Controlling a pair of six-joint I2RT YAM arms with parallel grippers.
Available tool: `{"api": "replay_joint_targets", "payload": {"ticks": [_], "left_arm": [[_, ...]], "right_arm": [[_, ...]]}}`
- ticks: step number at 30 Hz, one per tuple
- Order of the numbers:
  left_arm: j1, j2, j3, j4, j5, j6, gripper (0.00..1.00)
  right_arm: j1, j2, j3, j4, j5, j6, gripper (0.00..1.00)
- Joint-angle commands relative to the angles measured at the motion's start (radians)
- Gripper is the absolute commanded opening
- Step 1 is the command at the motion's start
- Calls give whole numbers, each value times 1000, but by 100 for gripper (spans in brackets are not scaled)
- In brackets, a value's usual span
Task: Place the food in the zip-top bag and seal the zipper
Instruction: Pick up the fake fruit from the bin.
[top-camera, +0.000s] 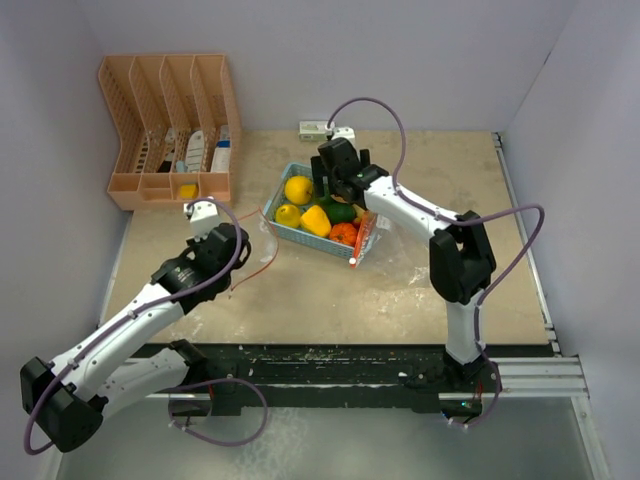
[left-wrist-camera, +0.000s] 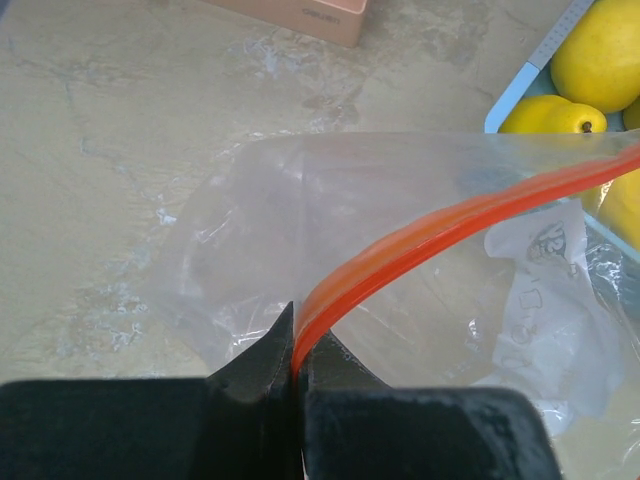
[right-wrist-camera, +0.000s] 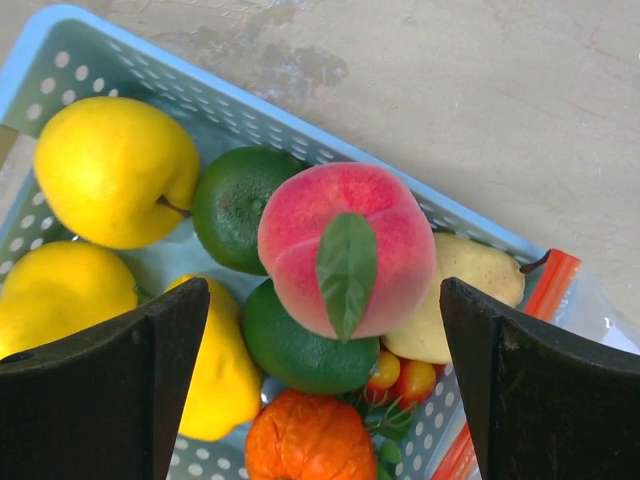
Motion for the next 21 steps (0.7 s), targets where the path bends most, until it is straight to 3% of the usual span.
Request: {"api": "replay_joint_targets", "payload": {"ticks": [1,9,15,21], "left_arm": [[4,-40,-21,71,21,22,0],[4,-49,-30,73,30,34,0],[3,-68,-37,69,31,41,0],[3,-77,-40,55,32,36,0]], "right_arm": [[-12,23,67,9,69,-26,99],[-54,85,61,32,14,-20,100],[-63,89,30,63,-21,-22,92],[-63,69,-2,67,-89,-13,57]]}}
